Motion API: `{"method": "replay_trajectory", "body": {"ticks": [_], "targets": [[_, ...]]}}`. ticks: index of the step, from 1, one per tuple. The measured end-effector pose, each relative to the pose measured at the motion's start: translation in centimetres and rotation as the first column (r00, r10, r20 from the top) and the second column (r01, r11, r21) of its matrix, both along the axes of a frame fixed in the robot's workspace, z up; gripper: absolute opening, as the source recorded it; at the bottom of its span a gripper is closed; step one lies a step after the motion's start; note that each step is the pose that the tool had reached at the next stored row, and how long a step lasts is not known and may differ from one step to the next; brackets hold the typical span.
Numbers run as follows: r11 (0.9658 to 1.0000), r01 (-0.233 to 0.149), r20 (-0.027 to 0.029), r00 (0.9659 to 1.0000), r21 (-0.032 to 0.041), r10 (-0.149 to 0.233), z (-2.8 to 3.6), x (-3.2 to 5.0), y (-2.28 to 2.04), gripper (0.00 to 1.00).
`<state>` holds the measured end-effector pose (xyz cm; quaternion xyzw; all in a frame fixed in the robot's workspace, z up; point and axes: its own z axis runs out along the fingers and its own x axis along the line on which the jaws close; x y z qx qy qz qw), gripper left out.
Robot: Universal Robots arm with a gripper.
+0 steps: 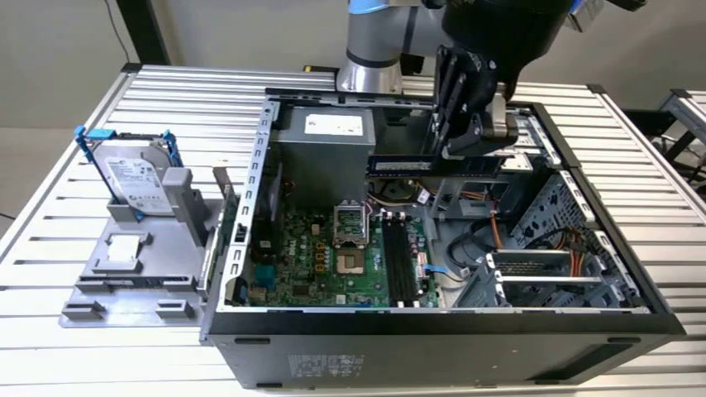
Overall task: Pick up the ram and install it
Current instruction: 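Pick up the ram and move it above insertion slot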
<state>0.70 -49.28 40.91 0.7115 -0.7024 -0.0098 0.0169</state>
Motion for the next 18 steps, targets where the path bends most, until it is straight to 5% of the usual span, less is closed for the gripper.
{"method": "replay_trajectory", "body": {"ticks": [7, 14, 18], "targets": [[0.9997, 0.024, 0.0, 0.9997, 0.0001, -0.024, 0.0, 0.85, 0.12, 0.0], [0.9997, 0.025, 0.0, 0.9997, -0.0001, -0.025, 0.01, 0.87, 0.19, 0.0], [0.9997, 0.025, 0.0, 0.9997, -0.0002, -0.025, 0.0, 0.87, 1.61, 0.0]]}}
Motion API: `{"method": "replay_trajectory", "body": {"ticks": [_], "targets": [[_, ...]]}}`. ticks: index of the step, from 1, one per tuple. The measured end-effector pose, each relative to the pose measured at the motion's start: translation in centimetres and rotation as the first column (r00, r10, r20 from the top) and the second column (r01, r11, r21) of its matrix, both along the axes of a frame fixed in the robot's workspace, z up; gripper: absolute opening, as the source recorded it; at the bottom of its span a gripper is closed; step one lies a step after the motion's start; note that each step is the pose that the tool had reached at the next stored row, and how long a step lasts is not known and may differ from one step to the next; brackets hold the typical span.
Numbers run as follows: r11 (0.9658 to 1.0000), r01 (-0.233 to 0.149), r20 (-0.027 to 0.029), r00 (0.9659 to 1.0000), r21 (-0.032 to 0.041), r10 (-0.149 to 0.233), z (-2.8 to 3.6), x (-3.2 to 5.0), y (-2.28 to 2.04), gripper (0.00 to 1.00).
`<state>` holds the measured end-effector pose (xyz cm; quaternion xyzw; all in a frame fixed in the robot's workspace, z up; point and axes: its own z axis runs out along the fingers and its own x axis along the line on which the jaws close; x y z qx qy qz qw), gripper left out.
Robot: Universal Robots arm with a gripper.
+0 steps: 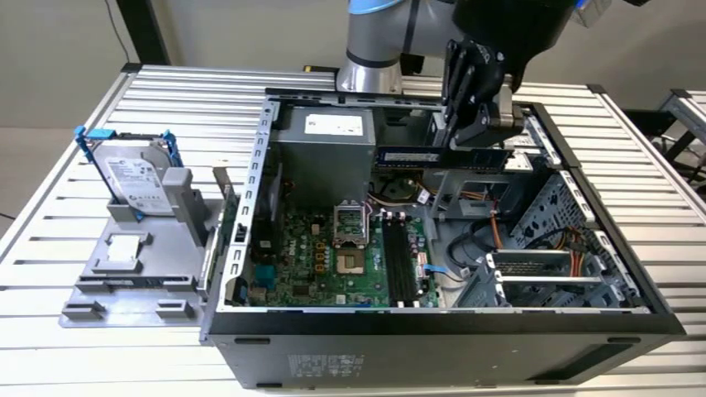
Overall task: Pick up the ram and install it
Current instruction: 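Pick up the ram and move it above insertion slot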
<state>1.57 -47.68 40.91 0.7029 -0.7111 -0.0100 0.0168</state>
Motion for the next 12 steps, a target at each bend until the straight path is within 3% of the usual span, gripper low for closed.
{"method": "replay_trajectory", "body": {"ticks": [5, 9, 12], "targets": [[1.0, 0.0, 0.0, 1.0, 0.0, 0.0, 0.0, 0.0, 2.1, 0.0], [1.0, 0.0, 0.0001, 1.0, 0.0, 0.0, 0.0, 0.03, 3.28, 0.0], [1.0, 0.0, 0.0001, 1.0, 0.0, 0.0, 0.0, 0.3, 3.78, 0.0]]}}
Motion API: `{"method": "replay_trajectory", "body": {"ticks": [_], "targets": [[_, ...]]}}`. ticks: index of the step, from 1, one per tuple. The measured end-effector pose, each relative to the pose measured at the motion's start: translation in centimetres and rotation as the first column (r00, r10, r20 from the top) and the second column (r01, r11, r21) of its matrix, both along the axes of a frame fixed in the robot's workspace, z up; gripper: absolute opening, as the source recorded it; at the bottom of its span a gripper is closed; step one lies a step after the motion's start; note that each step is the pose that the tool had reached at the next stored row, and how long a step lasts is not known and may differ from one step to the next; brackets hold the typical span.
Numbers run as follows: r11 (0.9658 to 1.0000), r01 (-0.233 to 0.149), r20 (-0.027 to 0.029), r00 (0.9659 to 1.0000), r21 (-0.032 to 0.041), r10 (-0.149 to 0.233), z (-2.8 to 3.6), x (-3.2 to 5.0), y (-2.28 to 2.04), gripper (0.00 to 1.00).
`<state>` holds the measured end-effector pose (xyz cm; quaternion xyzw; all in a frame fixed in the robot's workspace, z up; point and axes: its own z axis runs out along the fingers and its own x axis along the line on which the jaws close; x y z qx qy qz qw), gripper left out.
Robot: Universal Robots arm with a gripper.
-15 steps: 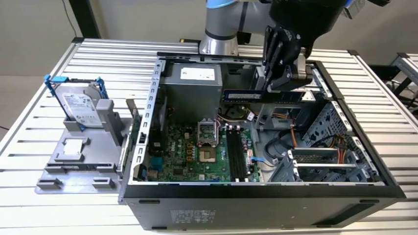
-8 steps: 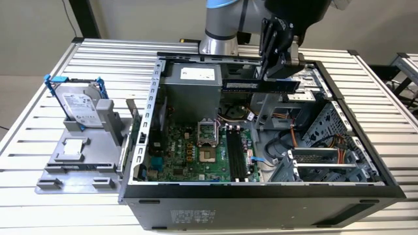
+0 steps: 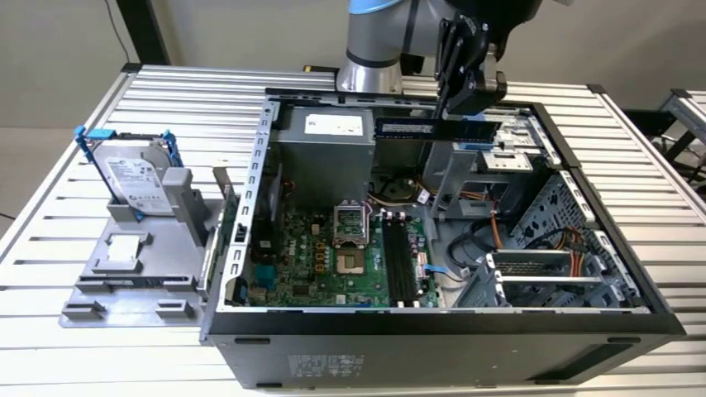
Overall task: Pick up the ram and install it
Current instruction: 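Pick up the ram and move it above insertion slot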
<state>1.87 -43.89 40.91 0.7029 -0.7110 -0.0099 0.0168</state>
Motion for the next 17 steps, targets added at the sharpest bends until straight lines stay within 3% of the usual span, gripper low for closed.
{"method": "replay_trajectory", "body": {"ticks": [3, 17], "targets": [[1.0, -0.004, 0.0, 1.0, 0.0001, 0.004, 0.0, 0.36, 0.01, 0.0], [1.0, -0.005, -0.0001, 1.0, 0.0001, 0.005, 0.0, 0.36, 0.0, 0.0]]}}
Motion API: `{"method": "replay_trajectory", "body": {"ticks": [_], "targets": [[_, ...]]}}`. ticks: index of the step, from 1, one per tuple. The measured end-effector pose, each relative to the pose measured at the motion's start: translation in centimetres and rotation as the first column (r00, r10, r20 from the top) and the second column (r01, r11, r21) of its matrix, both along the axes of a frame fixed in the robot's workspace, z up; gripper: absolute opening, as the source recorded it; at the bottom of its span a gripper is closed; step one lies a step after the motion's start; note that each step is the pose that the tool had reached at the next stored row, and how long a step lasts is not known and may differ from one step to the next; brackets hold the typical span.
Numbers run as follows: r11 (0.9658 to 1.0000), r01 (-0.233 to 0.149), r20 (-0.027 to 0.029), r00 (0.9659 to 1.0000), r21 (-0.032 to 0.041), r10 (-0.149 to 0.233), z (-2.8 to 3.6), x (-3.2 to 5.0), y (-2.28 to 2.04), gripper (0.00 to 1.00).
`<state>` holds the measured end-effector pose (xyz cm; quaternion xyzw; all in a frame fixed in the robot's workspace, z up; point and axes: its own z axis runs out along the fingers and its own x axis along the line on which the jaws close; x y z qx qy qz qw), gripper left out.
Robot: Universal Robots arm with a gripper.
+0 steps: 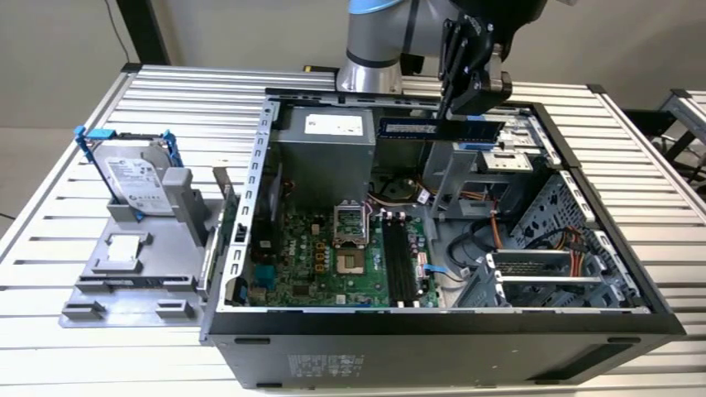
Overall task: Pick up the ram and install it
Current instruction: 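Pick up the ram and move it above insertion slot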
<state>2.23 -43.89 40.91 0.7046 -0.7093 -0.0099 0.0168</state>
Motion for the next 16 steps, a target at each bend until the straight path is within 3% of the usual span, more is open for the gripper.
{"method": "replay_trajectory", "body": {"ticks": [5, 9, 12, 16], "targets": [[0.9991, 0.043, 0.0, 0.9991, -0.0013, -0.043, 0.0, 0.0, 0.0, 0.0], [0.9955, 0.095, 0.0, 0.9955, -0.0013, -0.095, 0.0, 0.0, 0.0, 0.0], [0.9901, 0.14, 0.0, 0.9901, -0.0013, -0.14, 0.0, 0.0, 0.0, 0.0], [0.9796, 0.201, 0.0001, 0.9796, -0.0017, -0.201, 0.0, 0.0, 0.0, 0.0]]}}
